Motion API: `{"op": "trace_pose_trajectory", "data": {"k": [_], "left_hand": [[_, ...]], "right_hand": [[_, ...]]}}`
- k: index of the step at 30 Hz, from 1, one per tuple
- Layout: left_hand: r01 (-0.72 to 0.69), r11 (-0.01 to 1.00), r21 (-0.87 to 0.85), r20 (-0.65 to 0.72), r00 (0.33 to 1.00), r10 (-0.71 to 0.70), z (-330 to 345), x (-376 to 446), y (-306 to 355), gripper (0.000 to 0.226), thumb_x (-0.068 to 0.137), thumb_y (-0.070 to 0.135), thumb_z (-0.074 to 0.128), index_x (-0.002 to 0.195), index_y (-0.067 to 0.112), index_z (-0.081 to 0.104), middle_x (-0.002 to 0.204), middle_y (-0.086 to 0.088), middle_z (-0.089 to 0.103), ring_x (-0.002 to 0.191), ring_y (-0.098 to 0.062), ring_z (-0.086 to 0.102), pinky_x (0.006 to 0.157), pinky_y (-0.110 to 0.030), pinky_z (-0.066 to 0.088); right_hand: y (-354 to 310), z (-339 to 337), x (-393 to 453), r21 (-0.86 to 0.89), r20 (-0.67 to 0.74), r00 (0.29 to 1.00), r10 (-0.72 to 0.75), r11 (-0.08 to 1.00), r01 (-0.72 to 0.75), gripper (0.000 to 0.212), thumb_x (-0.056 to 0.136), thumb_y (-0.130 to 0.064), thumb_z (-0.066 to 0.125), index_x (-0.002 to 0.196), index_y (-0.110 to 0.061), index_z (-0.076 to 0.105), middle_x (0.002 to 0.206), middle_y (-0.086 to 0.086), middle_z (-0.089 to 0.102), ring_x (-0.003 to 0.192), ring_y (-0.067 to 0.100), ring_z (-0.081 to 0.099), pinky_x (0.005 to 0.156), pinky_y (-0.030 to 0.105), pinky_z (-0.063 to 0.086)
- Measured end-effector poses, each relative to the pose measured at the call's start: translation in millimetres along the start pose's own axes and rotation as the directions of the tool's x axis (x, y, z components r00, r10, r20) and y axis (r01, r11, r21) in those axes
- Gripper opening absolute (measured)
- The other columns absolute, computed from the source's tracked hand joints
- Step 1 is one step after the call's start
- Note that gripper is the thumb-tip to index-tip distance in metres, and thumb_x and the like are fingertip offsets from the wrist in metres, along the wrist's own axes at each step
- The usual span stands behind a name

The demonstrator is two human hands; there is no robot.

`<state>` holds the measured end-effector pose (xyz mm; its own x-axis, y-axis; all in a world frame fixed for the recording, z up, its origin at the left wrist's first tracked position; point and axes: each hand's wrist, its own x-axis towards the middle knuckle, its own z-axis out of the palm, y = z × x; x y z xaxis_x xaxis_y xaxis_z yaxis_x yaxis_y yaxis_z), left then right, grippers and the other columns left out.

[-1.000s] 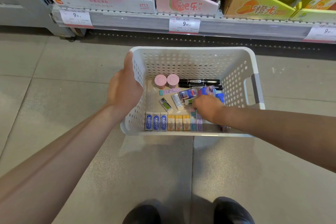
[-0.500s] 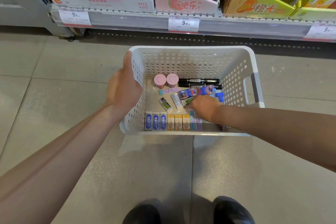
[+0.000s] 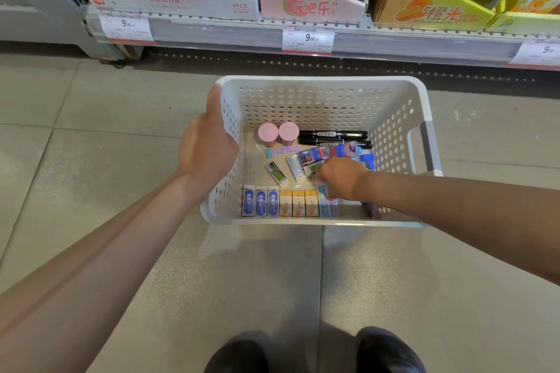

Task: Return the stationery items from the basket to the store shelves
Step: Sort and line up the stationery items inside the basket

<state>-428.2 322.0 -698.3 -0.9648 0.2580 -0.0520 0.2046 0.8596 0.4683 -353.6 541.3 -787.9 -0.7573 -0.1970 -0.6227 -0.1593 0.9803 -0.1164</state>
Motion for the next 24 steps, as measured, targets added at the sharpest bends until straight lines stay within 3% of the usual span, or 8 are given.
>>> {"op": "trace_pose_trajectory", "data": {"k": [6,11,15,20,22,24], "left_hand": [[0.003,1.0,0.003,-0.008,1.0,-0.003,0.3,0.5,-0.4,0.069,0.084,-0.002,0.041,0.146,0.014,0.016,0.078,-0.009,0.049,0.067,-0.028,0.05,0.053,-0.033,0.032],[-0.008,1.0,-0.002,0.0,1.0,0.008,-0.5,-0.9,1.2,0.068,0.085,-0.002,0.042,0.146,0.013,0.016,0.079,-0.008,0.048,0.064,-0.025,0.048,0.047,-0.03,0.029],[-0.009,1.0,-0.018,0.005,1.0,0.01,-0.7,-2.1,2.3,0.068,0.085,-0.003,0.043,0.145,0.014,0.015,0.081,-0.007,0.048,0.058,-0.017,0.045,0.042,-0.026,0.026],[0.006,1.0,-0.007,0.009,1.0,-0.006,-1.7,-1.7,3.3,0.068,0.086,-0.001,0.043,0.146,0.015,0.015,0.086,-0.007,0.048,0.067,-0.023,0.048,0.048,-0.027,0.03],[0.024,1.0,0.002,0.012,1.0,-0.024,-1.9,-1.2,3.9,0.069,0.086,0.0,0.043,0.147,0.017,0.014,0.088,-0.007,0.048,0.072,-0.025,0.049,0.055,-0.033,0.033],[0.028,1.0,-0.006,0.017,0.999,-0.027,-1.7,-1.4,4.5,0.069,0.087,0.0,0.043,0.147,0.017,0.013,0.09,-0.006,0.048,0.074,-0.026,0.05,0.056,-0.035,0.035]], "right_hand": [[0.0,5.6,-4.0,-0.06,0.014,0.998,-0.068,0.996,0.068,0.054,0.079,-0.005,0.067,0.128,-0.008,0.046,0.12,0.012,0.054,0.104,0.025,0.059,0.084,0.032,0.053],[-0.5,8.0,-4.8,-0.085,-0.013,0.996,-0.094,0.992,0.092,0.055,0.081,-0.007,0.065,0.132,-0.009,0.044,0.122,0.013,0.054,0.105,0.026,0.059,0.087,0.035,0.052],[0.7,3.3,-5.7,-0.057,0.001,0.996,-0.094,0.994,0.094,0.047,0.083,-0.011,0.065,0.127,-0.009,0.05,0.119,0.011,0.057,0.105,0.024,0.058,0.086,0.03,0.05],[7.8,-22.4,-9.7,0.085,0.045,0.997,-0.055,0.995,0.051,0.031,0.088,-0.007,0.058,0.119,-0.008,0.057,0.117,0.009,0.06,0.11,0.023,0.055,0.093,0.031,0.045],[15.1,-34.2,-9.4,0.043,0.019,0.998,0.058,0.997,-0.059,0.027,0.087,0.0,0.051,0.11,-0.008,0.064,0.11,0.006,0.065,0.102,0.022,0.061,0.087,0.031,0.051],[20.8,-42.0,-8.5,-0.019,0.007,0.987,0.159,0.987,-0.159,0.022,0.087,0.0,0.047,0.094,-0.007,0.067,0.092,0.006,0.068,0.084,0.022,0.064,0.071,0.029,0.054]]}}
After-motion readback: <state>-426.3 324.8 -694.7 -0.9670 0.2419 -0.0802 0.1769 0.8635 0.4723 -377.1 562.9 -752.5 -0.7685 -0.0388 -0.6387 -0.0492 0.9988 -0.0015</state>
